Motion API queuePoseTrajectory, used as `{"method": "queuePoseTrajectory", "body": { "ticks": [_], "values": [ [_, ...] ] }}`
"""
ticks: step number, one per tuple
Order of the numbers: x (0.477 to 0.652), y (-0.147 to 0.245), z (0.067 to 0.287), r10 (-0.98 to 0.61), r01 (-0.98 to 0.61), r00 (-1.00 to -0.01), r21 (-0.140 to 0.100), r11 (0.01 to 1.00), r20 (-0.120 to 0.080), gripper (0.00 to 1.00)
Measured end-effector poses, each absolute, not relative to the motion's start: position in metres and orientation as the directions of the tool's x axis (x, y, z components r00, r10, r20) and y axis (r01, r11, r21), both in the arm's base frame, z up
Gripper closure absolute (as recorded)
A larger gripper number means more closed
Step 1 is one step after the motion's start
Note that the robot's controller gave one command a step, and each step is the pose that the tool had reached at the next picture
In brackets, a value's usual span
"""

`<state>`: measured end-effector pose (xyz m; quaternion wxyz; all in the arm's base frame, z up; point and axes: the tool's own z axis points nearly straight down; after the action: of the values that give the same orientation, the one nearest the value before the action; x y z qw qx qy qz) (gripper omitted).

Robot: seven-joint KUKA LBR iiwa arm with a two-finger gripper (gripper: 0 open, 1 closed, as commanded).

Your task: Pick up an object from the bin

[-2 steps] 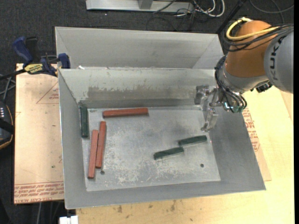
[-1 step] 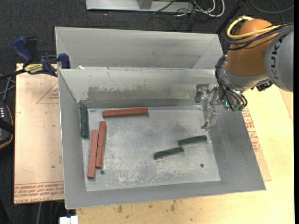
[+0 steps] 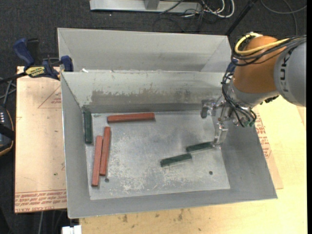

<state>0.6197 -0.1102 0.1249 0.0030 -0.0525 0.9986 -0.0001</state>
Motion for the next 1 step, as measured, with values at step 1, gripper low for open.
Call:
{"method": "queuePoseTrajectory", "body": {
  "ticks": [1],
  "values": [
    [0.525,-0.0752,0.0714,-0.342,-0.342,-0.94,0.001,0.94,-0.002,1.0]
  ]
}}
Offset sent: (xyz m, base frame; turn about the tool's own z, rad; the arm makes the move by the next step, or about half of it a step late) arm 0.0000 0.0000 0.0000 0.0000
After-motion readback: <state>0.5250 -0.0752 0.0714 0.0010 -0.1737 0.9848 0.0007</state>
